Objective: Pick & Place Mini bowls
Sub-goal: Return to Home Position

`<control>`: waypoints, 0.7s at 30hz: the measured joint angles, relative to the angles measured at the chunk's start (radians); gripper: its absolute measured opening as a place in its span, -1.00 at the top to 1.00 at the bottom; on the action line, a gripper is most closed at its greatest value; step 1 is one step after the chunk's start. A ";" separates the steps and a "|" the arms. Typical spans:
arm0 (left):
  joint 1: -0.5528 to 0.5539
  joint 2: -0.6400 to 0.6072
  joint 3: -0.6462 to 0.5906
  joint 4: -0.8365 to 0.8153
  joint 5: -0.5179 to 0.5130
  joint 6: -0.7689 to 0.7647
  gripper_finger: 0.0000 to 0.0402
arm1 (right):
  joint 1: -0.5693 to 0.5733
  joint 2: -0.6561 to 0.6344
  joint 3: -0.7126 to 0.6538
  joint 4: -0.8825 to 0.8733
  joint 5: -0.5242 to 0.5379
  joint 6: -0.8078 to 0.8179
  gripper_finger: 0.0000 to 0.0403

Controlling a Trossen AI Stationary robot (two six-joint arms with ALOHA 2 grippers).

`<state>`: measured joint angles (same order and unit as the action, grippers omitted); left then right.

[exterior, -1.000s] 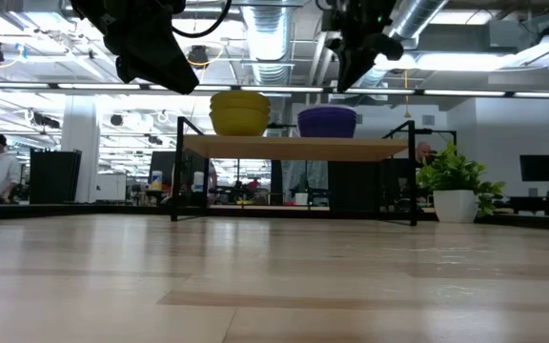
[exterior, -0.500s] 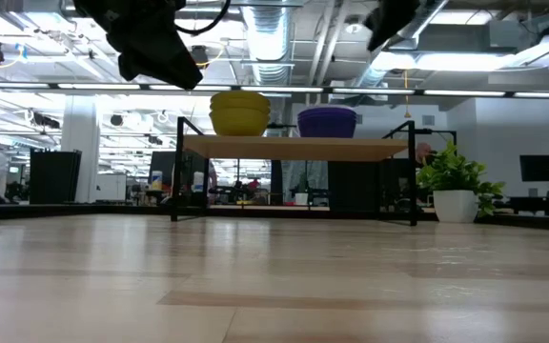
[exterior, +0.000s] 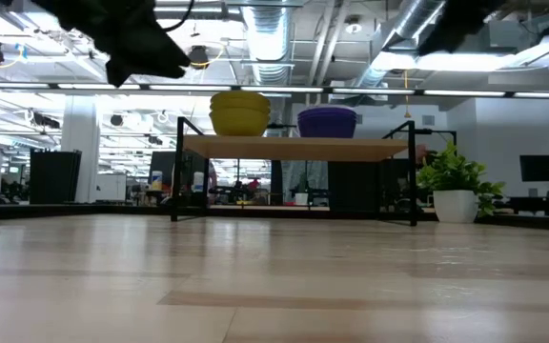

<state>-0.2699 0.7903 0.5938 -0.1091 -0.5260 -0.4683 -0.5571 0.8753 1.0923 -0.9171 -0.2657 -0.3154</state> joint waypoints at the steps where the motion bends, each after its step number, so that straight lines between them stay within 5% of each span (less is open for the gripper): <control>1: -0.004 -0.025 -0.024 0.015 0.000 0.000 0.42 | 0.000 -0.032 -0.025 0.011 0.000 0.022 1.00; 21: -0.045 -0.558 -0.296 0.088 -0.001 0.176 0.42 | -0.002 -0.671 -0.268 0.027 0.004 0.351 1.00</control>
<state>-0.3145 0.2326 0.2977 -0.0214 -0.5266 -0.2925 -0.5589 0.2039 0.8245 -0.8903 -0.2618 0.0352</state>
